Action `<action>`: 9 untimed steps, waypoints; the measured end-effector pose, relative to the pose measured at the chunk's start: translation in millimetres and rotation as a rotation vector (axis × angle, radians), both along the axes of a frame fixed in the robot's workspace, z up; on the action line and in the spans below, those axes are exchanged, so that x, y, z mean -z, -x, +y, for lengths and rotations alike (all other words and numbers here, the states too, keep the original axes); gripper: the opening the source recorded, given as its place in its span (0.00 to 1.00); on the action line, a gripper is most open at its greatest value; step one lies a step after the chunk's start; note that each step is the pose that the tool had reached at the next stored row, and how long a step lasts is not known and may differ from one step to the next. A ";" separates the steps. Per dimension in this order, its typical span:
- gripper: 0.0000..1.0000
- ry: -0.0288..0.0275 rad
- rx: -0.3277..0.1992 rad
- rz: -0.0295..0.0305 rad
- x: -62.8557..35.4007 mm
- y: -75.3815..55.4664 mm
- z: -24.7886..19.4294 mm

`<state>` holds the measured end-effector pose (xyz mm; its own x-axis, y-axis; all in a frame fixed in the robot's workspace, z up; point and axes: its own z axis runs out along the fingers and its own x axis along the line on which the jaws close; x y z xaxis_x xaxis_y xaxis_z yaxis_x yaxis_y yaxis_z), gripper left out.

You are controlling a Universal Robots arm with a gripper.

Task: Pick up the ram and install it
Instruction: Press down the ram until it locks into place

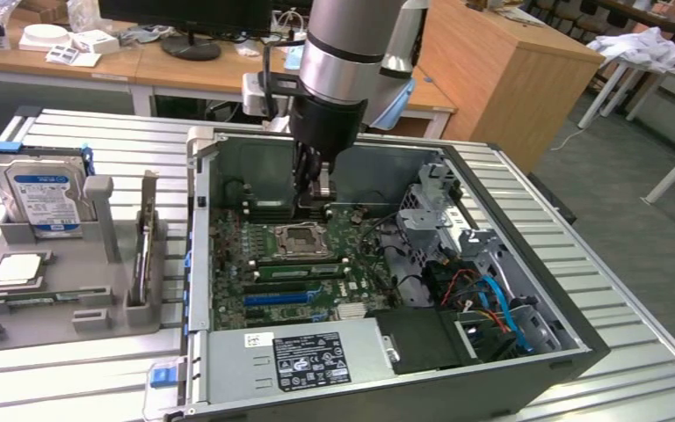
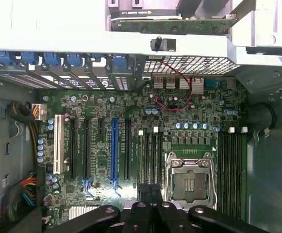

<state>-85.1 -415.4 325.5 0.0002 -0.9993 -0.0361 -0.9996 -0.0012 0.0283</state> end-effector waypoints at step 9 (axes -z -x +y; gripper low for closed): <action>0.11 0.0001 0.000 0.0001 0.0 -7.3 0.0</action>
